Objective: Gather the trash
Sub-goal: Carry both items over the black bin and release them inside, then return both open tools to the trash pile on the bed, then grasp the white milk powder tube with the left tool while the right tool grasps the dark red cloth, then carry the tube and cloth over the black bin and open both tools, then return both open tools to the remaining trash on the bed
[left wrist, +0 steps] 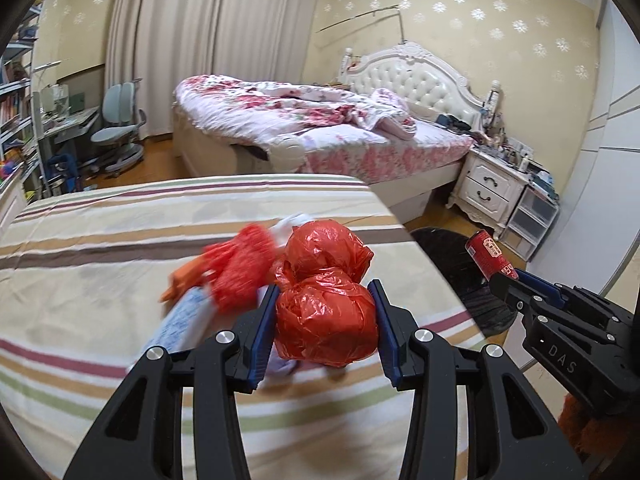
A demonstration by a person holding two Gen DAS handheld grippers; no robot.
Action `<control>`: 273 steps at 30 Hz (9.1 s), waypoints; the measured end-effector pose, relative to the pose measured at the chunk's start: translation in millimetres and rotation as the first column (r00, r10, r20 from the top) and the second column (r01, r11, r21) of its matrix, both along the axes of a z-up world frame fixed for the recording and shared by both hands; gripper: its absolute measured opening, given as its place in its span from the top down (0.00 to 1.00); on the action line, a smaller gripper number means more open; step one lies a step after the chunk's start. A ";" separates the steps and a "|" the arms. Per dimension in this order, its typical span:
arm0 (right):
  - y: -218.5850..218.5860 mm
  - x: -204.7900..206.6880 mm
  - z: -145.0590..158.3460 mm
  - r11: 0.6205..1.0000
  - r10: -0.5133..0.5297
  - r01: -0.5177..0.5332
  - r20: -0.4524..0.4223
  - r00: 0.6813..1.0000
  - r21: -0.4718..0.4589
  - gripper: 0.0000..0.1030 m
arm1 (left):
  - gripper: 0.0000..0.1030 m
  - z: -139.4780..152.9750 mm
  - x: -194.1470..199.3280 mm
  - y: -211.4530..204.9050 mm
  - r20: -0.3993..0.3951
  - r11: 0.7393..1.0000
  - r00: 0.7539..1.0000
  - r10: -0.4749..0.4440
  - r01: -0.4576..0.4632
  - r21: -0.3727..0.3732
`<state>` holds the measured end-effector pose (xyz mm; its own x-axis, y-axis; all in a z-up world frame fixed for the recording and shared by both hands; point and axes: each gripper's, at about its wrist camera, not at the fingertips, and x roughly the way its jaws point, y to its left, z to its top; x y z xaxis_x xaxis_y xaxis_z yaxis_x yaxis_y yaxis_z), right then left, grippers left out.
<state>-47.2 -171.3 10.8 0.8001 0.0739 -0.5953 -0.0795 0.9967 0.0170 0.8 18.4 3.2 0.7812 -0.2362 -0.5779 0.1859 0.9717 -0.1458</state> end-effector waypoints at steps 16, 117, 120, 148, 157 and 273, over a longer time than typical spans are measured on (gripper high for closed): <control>-95.9 56.8 -27.6 0.981 -0.191 0.192 -0.034 0.981 0.038 0.76 | 0.57 -18.2 68.6 -115.8 -0.034 0.985 0.987 -0.157 0.159 0.069; 67.6 11.5 -46.6 0.997 0.078 -0.079 -0.119 0.990 -0.001 0.21 | 0.51 -57.8 18.3 101.8 -0.247 0.985 0.955 0.162 -0.142 0.099; 67.8 11.5 -46.6 0.997 0.078 -0.078 -0.118 0.990 -0.002 0.21 | 0.58 -56.8 13.6 101.7 -0.241 0.988 0.960 0.143 -0.125 0.087; 120.2 28.1 -55.7 0.978 0.204 -0.207 -0.194 0.960 0.006 0.73 | 0.71 -38.8 -13.2 128.1 -0.148 0.970 0.961 0.235 -0.222 0.099; 120.7 17.4 -53.1 0.975 0.221 -0.222 -0.177 0.959 0.009 0.83 | 0.71 -36.8 -16.0 125.0 -0.140 0.973 0.963 0.229 -0.220 0.076; -53.1 40.3 -43.2 0.990 -0.096 0.107 -0.106 0.990 0.095 0.39 | 0.28 -21.4 51.5 -33.1 -0.086 0.990 0.995 0.042 -0.030 0.140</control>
